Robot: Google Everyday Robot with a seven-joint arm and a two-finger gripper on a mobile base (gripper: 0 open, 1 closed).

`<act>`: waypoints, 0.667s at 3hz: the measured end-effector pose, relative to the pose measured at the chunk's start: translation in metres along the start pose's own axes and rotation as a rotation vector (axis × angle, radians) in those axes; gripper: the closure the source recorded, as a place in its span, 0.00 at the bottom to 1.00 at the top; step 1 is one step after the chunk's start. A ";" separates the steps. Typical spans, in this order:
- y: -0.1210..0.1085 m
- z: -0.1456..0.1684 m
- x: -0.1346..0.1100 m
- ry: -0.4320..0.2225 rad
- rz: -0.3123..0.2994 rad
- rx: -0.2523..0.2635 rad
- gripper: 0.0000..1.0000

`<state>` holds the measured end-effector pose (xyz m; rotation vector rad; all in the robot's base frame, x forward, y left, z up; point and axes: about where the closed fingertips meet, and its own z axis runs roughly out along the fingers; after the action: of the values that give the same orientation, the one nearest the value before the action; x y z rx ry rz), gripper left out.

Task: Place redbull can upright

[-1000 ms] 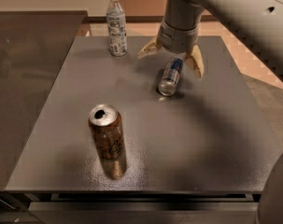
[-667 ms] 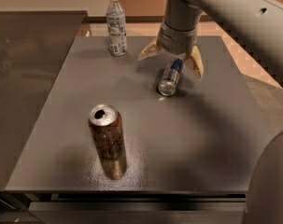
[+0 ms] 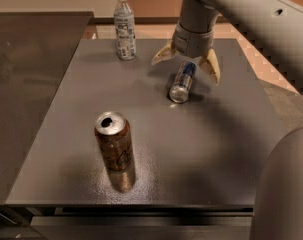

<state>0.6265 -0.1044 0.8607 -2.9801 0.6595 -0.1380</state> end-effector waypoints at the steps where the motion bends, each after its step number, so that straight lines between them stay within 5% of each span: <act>1: 0.002 0.008 0.008 0.001 0.001 -0.024 0.00; 2: 0.001 0.015 0.017 0.009 0.005 -0.044 0.00</act>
Offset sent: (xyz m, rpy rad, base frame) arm 0.0155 -0.0173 -0.0157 -0.0907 0.0511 -0.0171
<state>0.6433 -0.1120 0.8473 -3.0218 0.6795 -0.1389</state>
